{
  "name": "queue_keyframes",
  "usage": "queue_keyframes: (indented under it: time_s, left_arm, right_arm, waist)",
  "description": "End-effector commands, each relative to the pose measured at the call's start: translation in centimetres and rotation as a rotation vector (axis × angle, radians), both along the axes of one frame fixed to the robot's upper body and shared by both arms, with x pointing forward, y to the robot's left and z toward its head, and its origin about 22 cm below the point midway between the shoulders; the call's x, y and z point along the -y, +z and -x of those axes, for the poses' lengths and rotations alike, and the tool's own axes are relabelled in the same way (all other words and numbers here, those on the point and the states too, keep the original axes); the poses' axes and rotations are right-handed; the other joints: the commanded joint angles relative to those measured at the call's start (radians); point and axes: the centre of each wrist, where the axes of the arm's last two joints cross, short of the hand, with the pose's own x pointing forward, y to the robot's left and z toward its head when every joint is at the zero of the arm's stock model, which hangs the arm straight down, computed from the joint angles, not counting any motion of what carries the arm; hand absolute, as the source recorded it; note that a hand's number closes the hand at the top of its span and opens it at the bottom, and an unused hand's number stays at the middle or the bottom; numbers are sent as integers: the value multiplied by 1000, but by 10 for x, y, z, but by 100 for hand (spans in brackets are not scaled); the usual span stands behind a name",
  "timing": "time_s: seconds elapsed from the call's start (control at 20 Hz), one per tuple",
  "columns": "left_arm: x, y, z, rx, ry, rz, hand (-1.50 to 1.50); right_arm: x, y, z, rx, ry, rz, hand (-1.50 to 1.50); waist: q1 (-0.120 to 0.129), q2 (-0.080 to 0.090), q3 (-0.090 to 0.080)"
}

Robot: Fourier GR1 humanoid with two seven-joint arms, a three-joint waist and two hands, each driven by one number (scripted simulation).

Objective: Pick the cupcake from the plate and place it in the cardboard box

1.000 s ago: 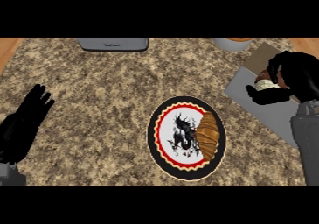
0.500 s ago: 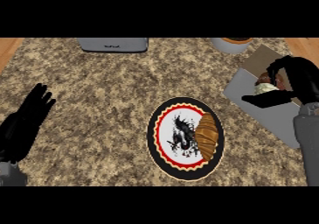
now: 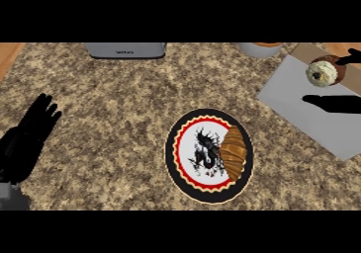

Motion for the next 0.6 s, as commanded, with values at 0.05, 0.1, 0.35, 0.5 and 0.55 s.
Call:
queue_keyframes:
  time_s: [0.05, 0.1, 0.35, 0.5, 0.55]
  left_arm:
    - [-13, -22, 20, -7, -2, -6, 0]
    - [5, -5, -7, 8, 12, 4, 0]
    - [-5, -11, 5, 4, -10, 4, 0]
    - [-11, 1, 1, 6, -6, -11, 0]
    - [11, 0, 2, -1, 2, -6, 0]
  right_arm:
    - [51, -5, 30, 52, -68, -147, -150]
    - [57, 1, 37, 48, -69, -143, -150]
    - [114, 17, 53, 66, -67, -228, -150]
    - [135, 6, 55, 25, -42, -213, -150]
    - [152, 7, 58, 45, -40, -198, -150]
  waist:
    - [-1, 5, 4]
    - [-7, 6, 4]
    - [0, 7, 4]
    - [5, 8, 5]
    - [8, 8, 5]
